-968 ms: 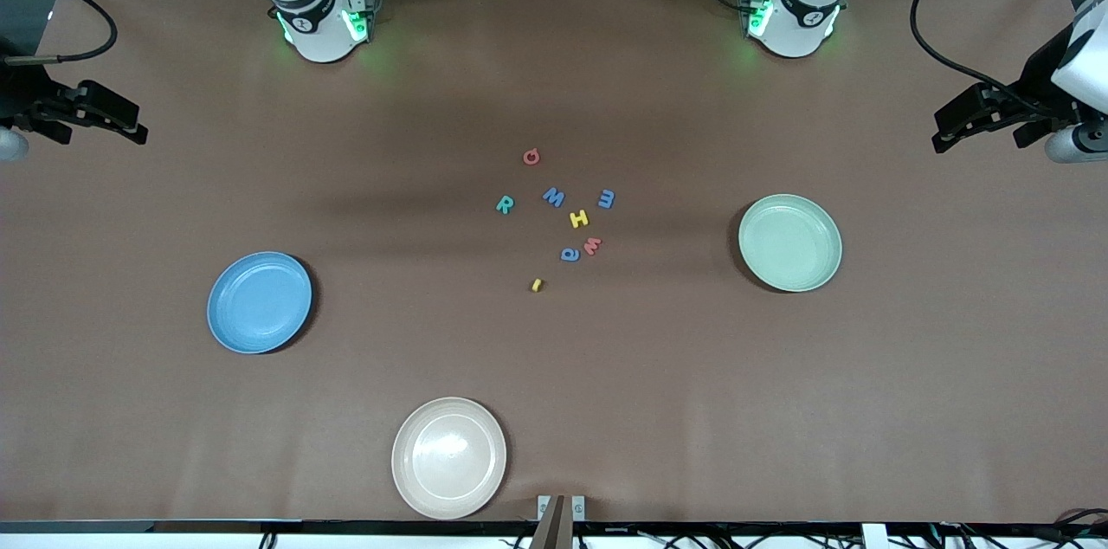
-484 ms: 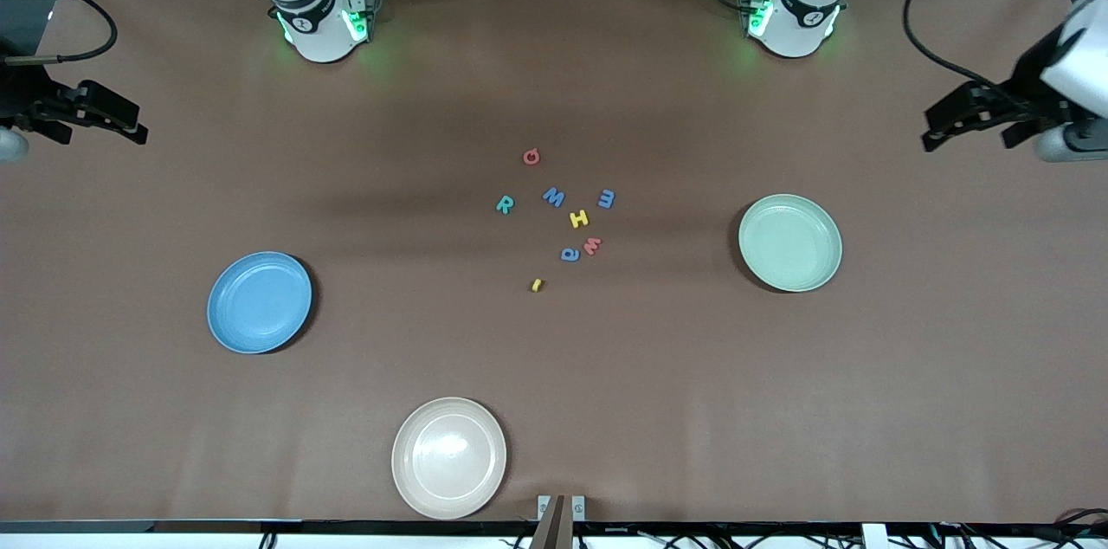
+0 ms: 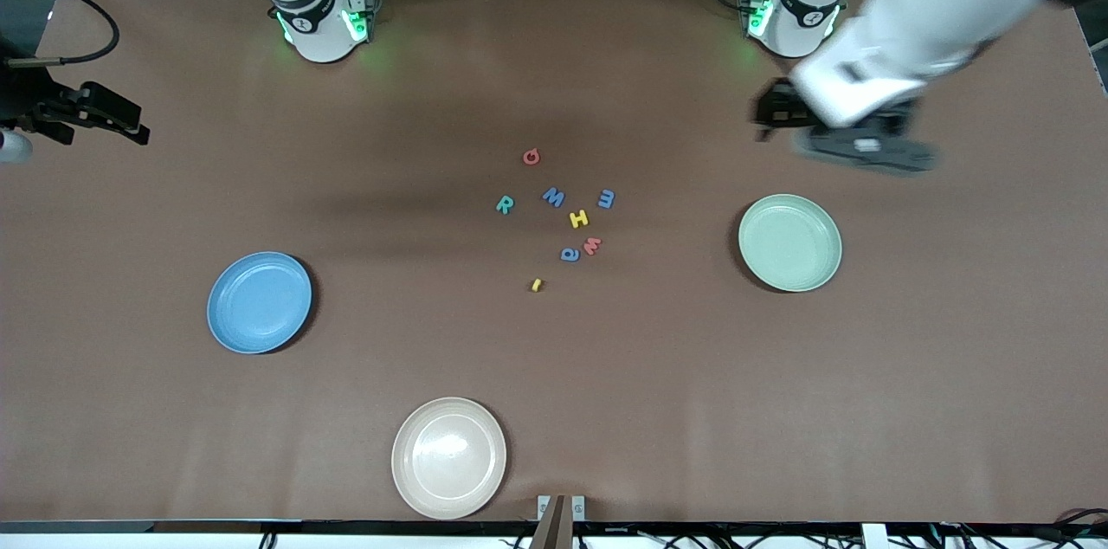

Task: Sort upper and lower case letters into plates
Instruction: 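Reach the left gripper over the letter pile while the right gripper moves aside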

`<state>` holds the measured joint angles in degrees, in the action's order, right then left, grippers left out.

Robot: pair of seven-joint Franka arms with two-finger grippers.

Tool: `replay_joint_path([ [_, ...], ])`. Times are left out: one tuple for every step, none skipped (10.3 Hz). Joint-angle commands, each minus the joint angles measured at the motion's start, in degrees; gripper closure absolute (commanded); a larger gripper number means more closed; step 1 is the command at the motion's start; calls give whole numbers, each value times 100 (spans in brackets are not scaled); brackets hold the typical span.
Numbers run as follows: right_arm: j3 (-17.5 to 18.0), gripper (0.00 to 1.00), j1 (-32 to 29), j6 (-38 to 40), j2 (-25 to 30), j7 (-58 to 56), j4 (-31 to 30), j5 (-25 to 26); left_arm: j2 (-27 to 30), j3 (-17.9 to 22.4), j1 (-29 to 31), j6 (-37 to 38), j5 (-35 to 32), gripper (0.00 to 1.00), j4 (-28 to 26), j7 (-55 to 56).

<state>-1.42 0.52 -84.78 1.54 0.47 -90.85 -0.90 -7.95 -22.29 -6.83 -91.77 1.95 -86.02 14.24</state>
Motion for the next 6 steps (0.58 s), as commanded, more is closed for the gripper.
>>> replay_joint_path([
  [19, 0, 71, -300, -57, 6, -212, -77, -504, -458, -204, -672, 77, 0, 76, 621],
  [19, 0, 106, -581, -58, 6, -440, -77, -750, -695, -309, -1128, 43, 0, 76, 946],
  [19, 0, 106, -801, -84, 6, -607, -77, -1048, -906, -484, -1524, 16, 0, 85, 1341],
  [19, 0, 106, -899, -197, 14, -644, -77, -1277, -960, -843, -1989, -228, 0, 85, 1849],
  [19, 0, 98, -935, -337, 15, -644, -77, -1593, -961, -1194, -2299, -622, 0, 120, 2307],
  [19, 0, 80, -996, -469, 6, -644, -77, -1935, -935, -1520, -2580, -895, 0, 155, 2799],
])
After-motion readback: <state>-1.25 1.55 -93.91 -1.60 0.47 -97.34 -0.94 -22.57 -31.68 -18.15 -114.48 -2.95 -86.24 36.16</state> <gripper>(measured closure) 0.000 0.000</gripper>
